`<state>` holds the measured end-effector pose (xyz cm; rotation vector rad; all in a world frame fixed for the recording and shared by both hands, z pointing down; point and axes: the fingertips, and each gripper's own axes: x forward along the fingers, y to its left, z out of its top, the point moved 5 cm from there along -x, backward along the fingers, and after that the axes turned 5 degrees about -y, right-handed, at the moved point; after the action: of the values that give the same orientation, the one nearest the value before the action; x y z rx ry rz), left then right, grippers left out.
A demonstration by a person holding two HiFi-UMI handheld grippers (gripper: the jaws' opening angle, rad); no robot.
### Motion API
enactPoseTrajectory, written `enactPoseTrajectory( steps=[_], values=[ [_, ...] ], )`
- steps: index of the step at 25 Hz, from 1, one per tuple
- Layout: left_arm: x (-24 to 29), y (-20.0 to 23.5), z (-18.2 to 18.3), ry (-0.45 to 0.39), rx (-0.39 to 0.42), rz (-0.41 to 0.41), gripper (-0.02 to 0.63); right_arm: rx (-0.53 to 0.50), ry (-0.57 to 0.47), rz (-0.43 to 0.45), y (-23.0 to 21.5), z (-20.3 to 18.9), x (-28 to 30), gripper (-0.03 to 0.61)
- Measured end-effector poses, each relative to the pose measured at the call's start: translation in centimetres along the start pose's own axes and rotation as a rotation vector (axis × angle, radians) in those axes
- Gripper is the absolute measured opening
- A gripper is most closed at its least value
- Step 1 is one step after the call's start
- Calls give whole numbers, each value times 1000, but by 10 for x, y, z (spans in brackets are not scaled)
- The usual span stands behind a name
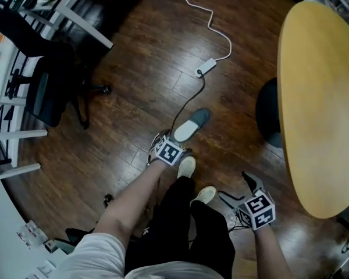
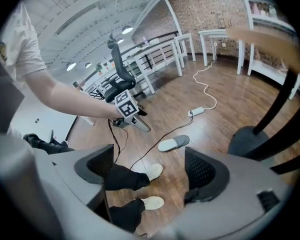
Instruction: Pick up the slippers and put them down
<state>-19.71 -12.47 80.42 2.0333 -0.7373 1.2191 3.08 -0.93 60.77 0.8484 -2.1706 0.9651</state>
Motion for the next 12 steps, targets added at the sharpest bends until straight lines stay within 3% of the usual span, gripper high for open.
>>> enactPoseTrajectory(
  steps=[5,12],
  values=[
    [-186,-81,60,-121,31,-5,566,-45,-61,-90,72,30,-149,471],
    [-358,-222,140,-269,218,-53,565,56,-233,-341,96,-8,-342,471]
  ],
)
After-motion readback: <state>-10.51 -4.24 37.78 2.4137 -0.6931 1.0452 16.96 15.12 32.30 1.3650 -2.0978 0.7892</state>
